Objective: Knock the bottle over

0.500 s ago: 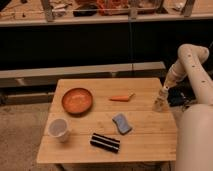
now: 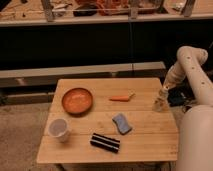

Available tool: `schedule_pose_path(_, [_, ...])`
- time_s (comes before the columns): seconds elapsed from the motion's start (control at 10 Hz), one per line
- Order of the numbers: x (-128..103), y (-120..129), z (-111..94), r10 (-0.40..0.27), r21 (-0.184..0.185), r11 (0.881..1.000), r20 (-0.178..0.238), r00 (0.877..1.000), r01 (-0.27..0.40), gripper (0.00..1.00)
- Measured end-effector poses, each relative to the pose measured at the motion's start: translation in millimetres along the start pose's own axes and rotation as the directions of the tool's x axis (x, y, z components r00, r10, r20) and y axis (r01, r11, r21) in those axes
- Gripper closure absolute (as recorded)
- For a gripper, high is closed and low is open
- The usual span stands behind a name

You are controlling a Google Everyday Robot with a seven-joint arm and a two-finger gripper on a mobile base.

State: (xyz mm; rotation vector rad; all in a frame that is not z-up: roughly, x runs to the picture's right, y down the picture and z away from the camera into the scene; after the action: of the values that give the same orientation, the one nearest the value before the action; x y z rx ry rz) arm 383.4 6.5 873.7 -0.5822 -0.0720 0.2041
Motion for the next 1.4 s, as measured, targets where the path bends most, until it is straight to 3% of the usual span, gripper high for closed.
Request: schedule_pose_path(1.4, [-26.8,33.4,4.2,-0.089,0.010,0.996,0.023,0.996,0.089,1.00])
